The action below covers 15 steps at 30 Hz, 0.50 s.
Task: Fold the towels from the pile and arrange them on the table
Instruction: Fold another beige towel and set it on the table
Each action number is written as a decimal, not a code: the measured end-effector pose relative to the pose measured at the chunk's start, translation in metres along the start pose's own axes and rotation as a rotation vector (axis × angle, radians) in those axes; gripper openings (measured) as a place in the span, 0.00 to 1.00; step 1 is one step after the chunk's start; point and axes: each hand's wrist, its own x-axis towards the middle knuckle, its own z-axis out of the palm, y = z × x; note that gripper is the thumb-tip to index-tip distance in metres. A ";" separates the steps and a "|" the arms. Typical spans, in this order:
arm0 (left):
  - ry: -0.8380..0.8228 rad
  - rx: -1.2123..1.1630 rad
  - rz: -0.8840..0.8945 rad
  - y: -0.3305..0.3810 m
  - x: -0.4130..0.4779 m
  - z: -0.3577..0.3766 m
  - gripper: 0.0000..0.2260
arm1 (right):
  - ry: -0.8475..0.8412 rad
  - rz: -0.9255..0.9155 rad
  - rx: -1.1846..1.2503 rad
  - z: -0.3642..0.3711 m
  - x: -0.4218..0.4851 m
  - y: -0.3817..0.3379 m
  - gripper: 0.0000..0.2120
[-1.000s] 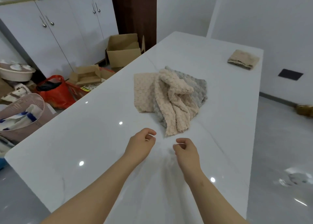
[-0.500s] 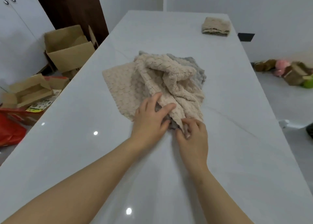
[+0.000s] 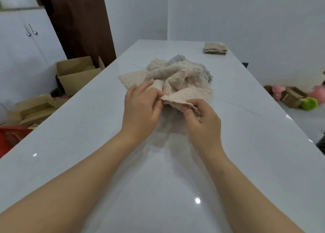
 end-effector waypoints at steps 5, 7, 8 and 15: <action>-0.060 -0.063 -0.096 -0.009 -0.055 -0.035 0.06 | -0.132 0.052 0.063 0.011 -0.042 -0.015 0.09; -0.143 -0.086 -0.132 -0.017 -0.072 -0.037 0.05 | -0.214 0.065 0.036 0.013 -0.052 -0.010 0.09; -0.164 -0.119 -0.159 -0.021 -0.078 -0.038 0.04 | -0.251 0.048 0.000 0.013 -0.055 -0.008 0.12; 0.076 -0.681 -0.561 -0.043 -0.073 -0.041 0.10 | -0.004 0.034 -0.184 0.017 -0.034 0.008 0.08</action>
